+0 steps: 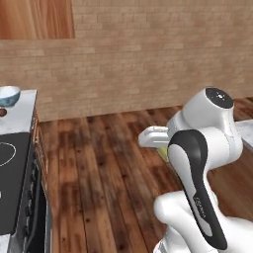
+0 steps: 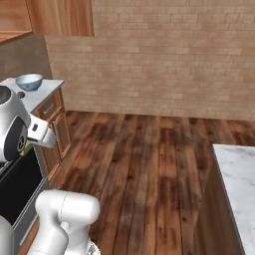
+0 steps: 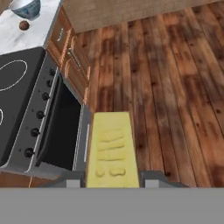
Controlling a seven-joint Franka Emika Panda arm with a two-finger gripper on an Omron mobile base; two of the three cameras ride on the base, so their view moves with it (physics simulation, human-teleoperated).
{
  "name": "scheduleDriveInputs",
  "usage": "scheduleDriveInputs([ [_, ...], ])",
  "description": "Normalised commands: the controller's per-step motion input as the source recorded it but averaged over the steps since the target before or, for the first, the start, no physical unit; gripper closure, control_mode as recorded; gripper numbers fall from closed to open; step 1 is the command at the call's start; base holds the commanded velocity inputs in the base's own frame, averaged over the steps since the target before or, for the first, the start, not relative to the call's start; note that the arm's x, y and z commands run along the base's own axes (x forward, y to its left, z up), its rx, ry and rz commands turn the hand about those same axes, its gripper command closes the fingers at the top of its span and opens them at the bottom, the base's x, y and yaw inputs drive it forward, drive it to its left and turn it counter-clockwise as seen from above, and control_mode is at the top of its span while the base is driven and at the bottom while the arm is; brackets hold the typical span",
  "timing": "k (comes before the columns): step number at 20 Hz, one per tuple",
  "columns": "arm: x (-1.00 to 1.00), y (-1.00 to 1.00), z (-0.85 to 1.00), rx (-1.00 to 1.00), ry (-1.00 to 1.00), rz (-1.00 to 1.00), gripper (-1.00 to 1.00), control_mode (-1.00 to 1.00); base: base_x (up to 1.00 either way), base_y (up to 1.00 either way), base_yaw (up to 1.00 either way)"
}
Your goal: Pick the egg and butter from the fridge and place them by the bowl for mixing.
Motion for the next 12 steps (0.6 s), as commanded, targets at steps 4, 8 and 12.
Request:
scheduleDriveInputs([
  [4,0.0,0.0,0.0,0.0,0.0,0.0,1.0,1.0,1.0,0.09,0.0],
  [8,0.0,0.0,0.0,0.0,0.0,0.0,1.0,1.0,1.0,0.21,0.02],
  [12,0.0,0.0,0.0,0.0,0.0,0.0,1.0,1.0,1.0,0.12,0.14],
])
